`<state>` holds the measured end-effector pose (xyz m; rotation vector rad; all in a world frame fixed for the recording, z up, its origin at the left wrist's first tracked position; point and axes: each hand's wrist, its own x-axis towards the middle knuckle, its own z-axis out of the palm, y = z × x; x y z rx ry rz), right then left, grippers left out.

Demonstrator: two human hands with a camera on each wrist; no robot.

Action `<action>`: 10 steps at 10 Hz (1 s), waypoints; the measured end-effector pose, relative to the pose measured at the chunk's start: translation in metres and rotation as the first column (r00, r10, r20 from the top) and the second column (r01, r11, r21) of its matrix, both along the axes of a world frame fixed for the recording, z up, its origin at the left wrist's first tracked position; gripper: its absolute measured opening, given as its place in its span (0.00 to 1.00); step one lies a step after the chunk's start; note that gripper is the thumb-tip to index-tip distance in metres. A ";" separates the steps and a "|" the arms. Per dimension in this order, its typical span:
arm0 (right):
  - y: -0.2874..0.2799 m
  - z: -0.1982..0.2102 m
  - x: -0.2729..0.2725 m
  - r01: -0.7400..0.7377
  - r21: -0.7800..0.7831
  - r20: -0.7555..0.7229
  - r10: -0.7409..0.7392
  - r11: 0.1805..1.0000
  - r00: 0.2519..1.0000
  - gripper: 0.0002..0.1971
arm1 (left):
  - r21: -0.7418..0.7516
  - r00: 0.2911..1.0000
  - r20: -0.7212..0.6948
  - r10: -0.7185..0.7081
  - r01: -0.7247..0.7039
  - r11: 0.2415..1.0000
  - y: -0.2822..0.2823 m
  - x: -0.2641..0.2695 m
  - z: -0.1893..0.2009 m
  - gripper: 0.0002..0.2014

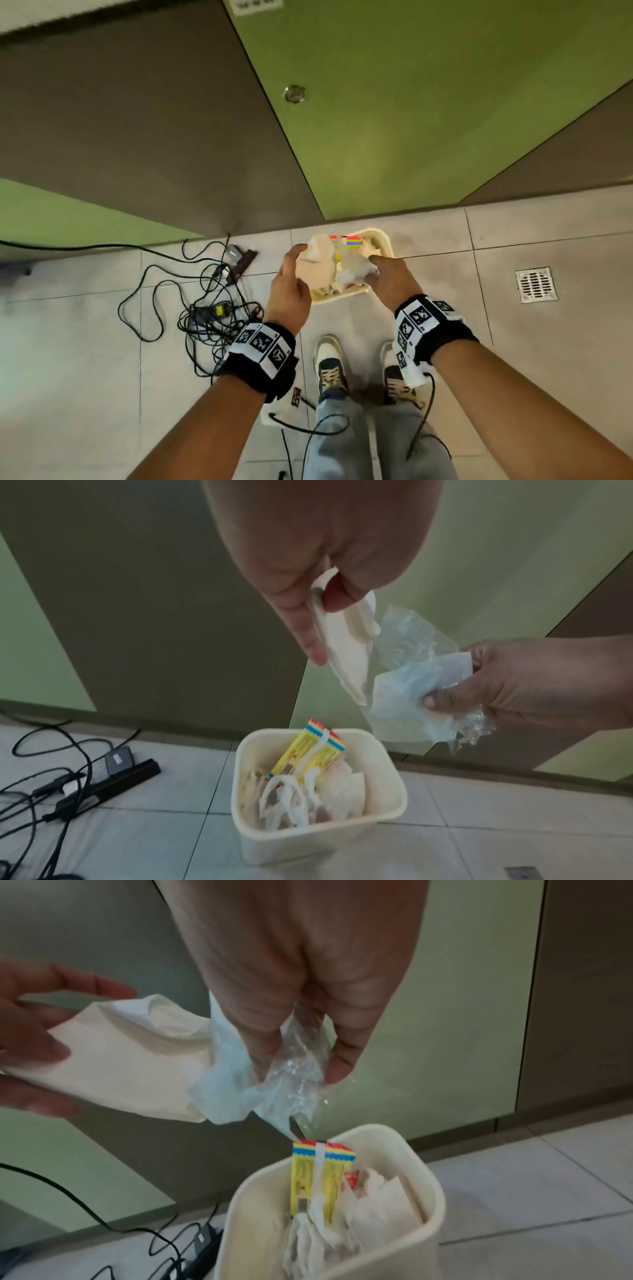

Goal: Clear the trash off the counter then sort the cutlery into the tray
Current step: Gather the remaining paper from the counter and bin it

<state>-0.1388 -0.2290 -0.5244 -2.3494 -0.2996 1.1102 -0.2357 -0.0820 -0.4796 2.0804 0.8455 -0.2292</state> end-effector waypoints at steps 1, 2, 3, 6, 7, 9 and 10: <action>0.003 -0.039 -0.004 -0.035 -0.040 -0.023 0.034 0.999 0.999 0.16 | -0.011 0.999 -0.042 -0.006 0.006 1.000 0.006 -0.002 -0.038 0.33; 0.008 -0.091 -0.005 -0.084 -0.086 -0.047 0.080 0.993 0.996 0.12 | -0.011 0.992 -0.102 -0.080 0.079 0.997 0.010 0.001 -0.076 0.30; 0.016 -0.117 -0.003 -0.125 -0.118 -0.051 0.120 0.985 0.991 0.12 | -0.010 0.983 -0.102 -0.152 0.152 0.988 0.012 0.006 -0.096 0.28; 0.047 -0.177 0.029 -0.068 -0.313 0.103 0.105 0.947 0.989 0.16 | 0.068 0.780 -0.299 -0.549 0.591 0.804 0.027 0.035 -0.170 0.35; 0.050 -0.192 0.032 -0.101 -0.332 0.051 0.125 0.938 0.991 0.16 | -0.038 0.647 -0.413 -0.641 0.691 0.722 0.025 0.038 -0.190 0.39; 0.048 -0.214 0.025 -0.210 -0.294 -0.086 0.193 0.933 0.977 0.16 | -0.277 0.374 -0.535 -0.758 0.770 0.575 0.013 0.038 -0.226 0.36; 0.041 -0.232 0.012 -0.352 -0.287 -0.207 0.301 0.891 0.931 0.11 | -0.318 0.328 -0.563 -0.759 0.762 0.564 0.008 0.039 -0.238 0.30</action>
